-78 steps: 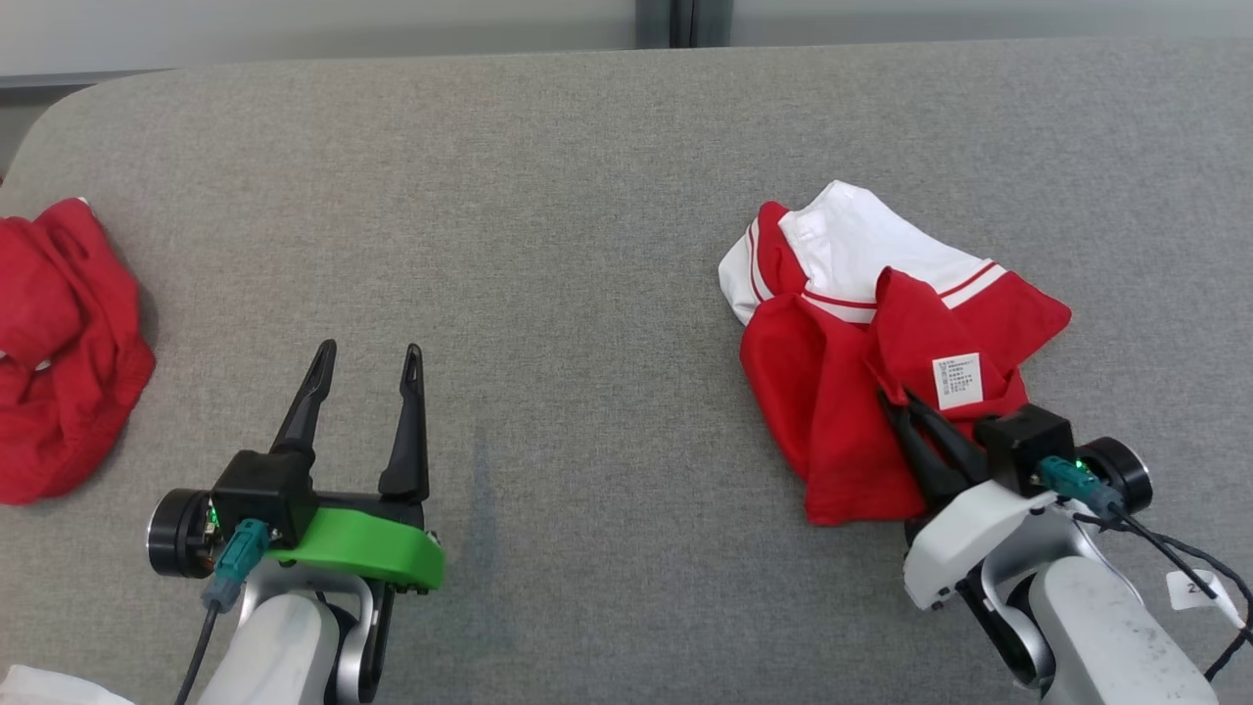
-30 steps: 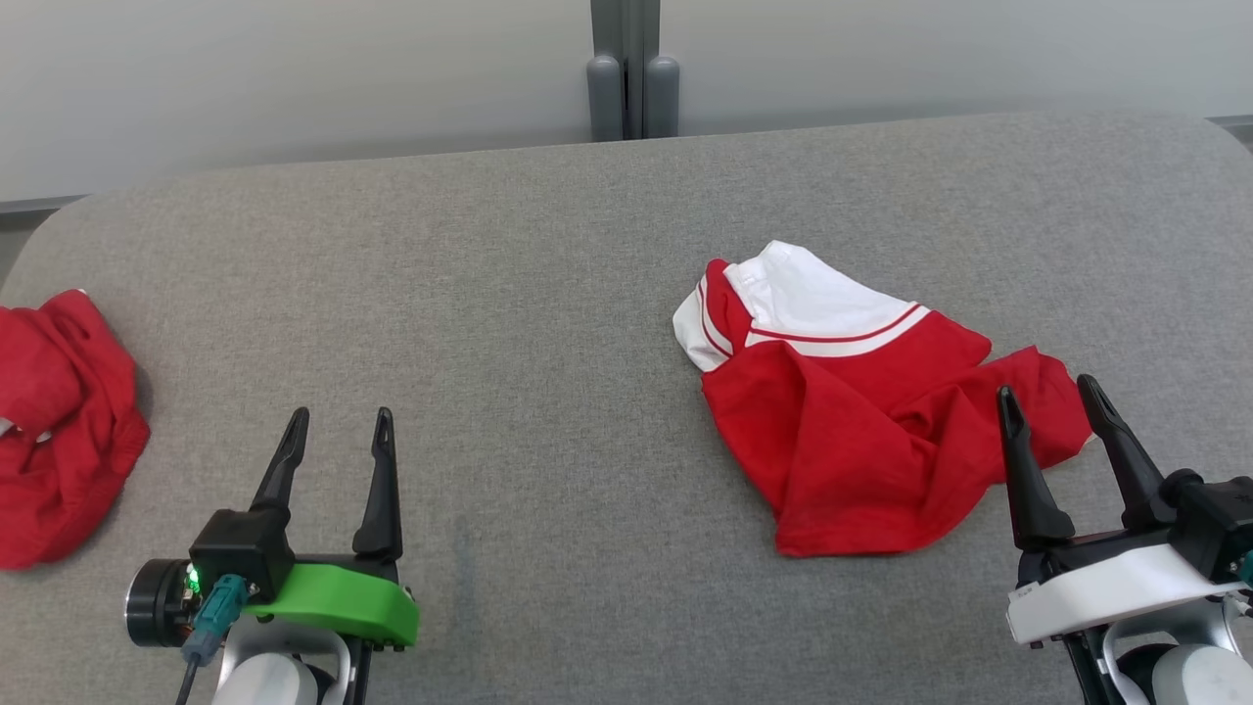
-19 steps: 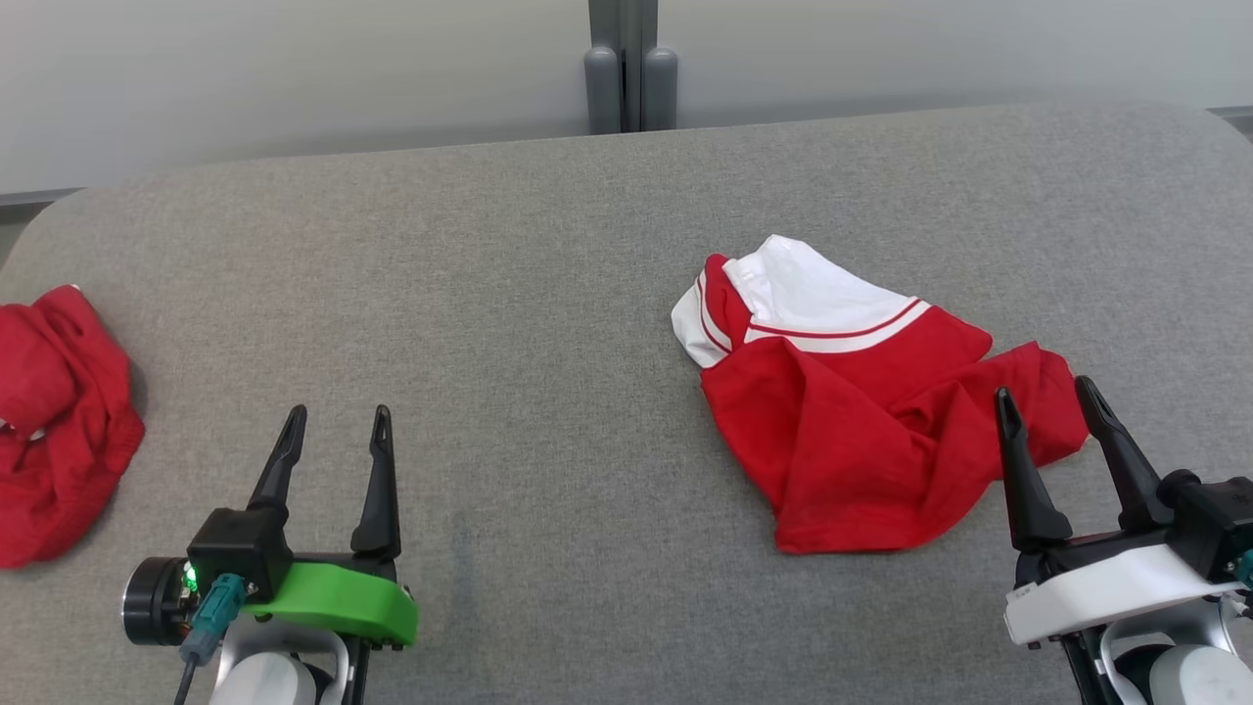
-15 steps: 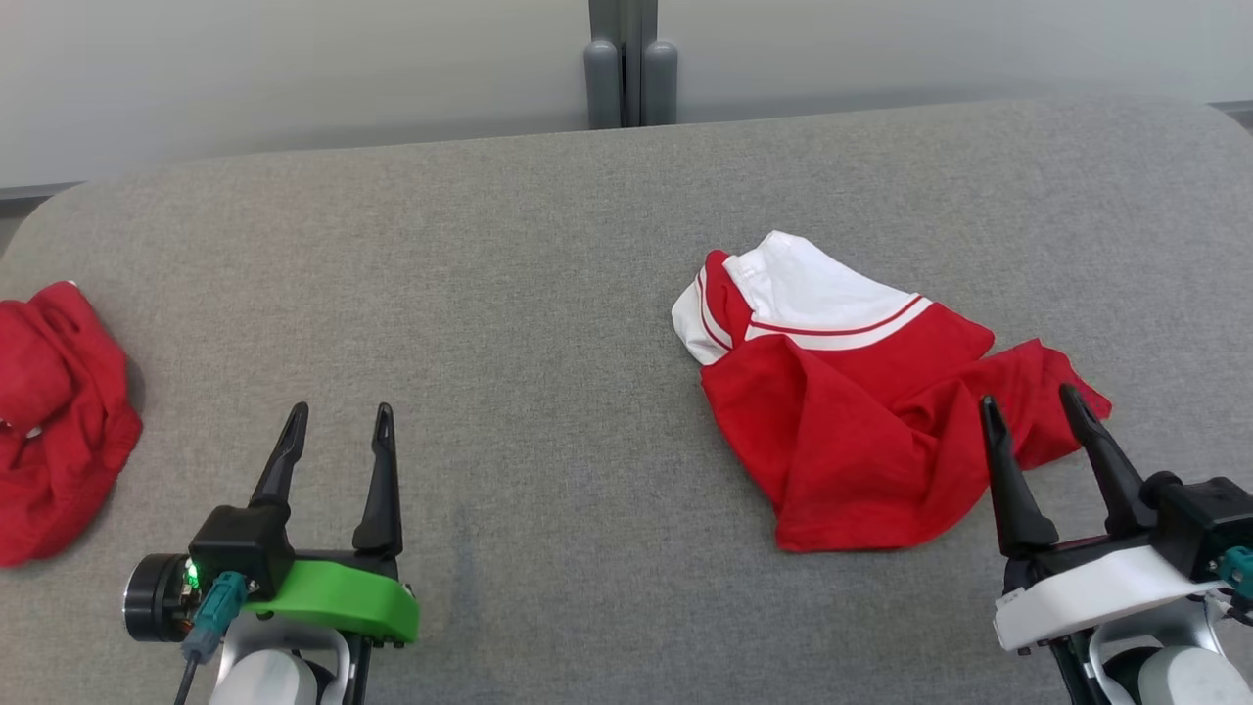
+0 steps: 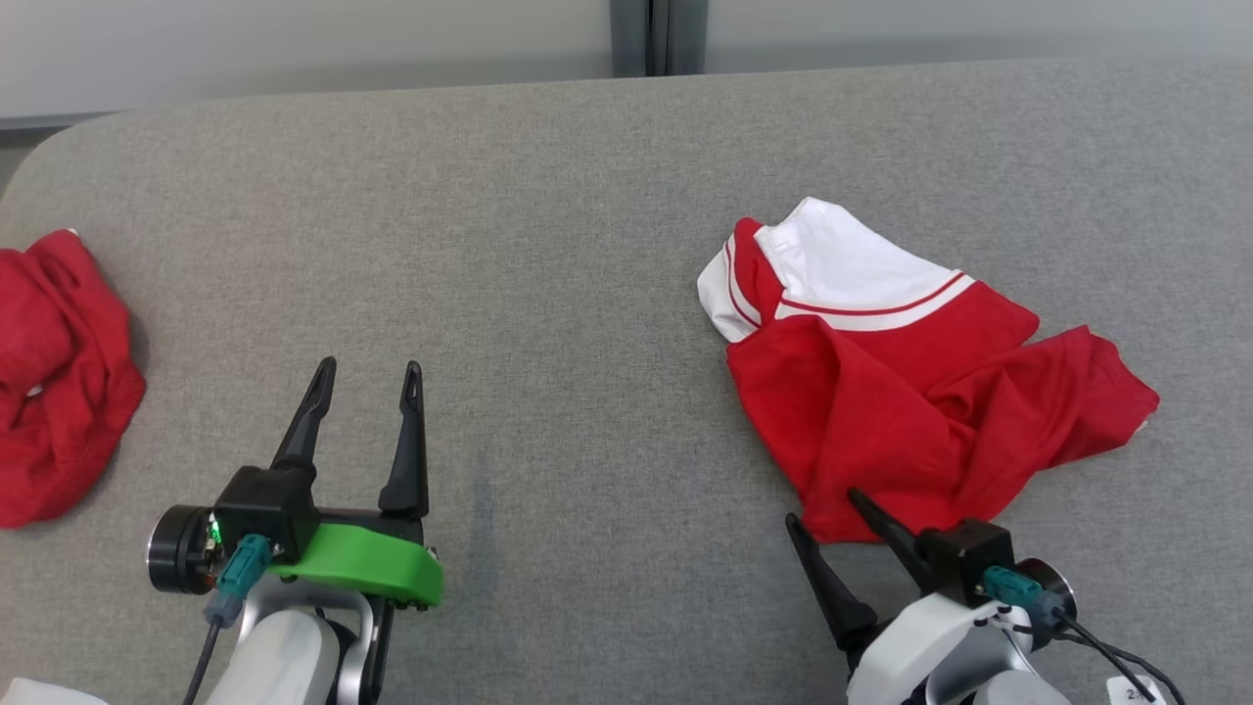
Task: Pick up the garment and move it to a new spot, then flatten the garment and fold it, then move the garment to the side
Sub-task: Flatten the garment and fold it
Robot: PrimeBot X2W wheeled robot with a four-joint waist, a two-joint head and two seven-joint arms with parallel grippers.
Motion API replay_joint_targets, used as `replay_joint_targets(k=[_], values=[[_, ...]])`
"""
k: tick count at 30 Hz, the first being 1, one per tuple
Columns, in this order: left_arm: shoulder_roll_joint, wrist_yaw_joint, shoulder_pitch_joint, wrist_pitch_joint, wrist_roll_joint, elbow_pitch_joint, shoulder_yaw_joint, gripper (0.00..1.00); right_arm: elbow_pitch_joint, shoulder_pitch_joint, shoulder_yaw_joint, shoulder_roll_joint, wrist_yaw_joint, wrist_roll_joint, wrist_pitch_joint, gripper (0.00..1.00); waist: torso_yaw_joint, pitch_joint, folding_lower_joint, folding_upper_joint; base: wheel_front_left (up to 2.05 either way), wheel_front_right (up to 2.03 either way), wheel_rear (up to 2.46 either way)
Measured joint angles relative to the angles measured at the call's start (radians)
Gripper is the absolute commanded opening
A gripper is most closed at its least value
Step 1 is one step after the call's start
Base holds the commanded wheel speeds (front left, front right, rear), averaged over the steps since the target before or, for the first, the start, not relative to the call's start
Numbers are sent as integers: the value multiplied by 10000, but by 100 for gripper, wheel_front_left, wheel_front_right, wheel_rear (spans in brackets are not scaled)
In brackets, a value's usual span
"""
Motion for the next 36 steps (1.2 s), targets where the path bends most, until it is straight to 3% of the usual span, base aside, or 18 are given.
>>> replay_joint_targets(k=[7,8,10,14,18,26,34,35,36], values=[[-88,-48,-192,-40,19,146,-17,100,1990,-927,468,180,0,35,-470,100,246,316,0,0,0,0,0],[-92,-52,-199,-42,19,161,-12,100,2155,-999,499,190,0,36,-523,44,266,345,0,0,0,0,0],[-115,-54,-201,-50,48,182,2,100,2483,-1151,548,199,-2,52,-560,0,300,403,0,0,0,0,0],[-127,-52,-201,-56,61,211,59,100,2667,-1226,449,105,-2,178,-963,0,277,449,0,0,0,0,0],[-134,-44,-201,-77,86,211,119,100,2096,-911,-40,6,10,309,-1361,0,166,480,0,0,0,0,0],[-144,-40,-201,-100,96,199,274,100,-213,-91,-2334,-236,8,288,-1668,0,-189,485,0,0,0,0,0],[-161,-84,-202,-104,142,196,301,100,-125,161,-4861,-215,8,541,-1342,0,-323,434,0,0,0,0,0],[-161,-90,-202,-102,151,196,305,100,21,163,-5016,-192,8,593,-1252,38,-310,439,0,0,0,0,0],[-169,-98,-204,-104,151,198,303,100,136,163,-5124,-171,8,644,-1237,89,-291,442,0,0,0,0,0]])
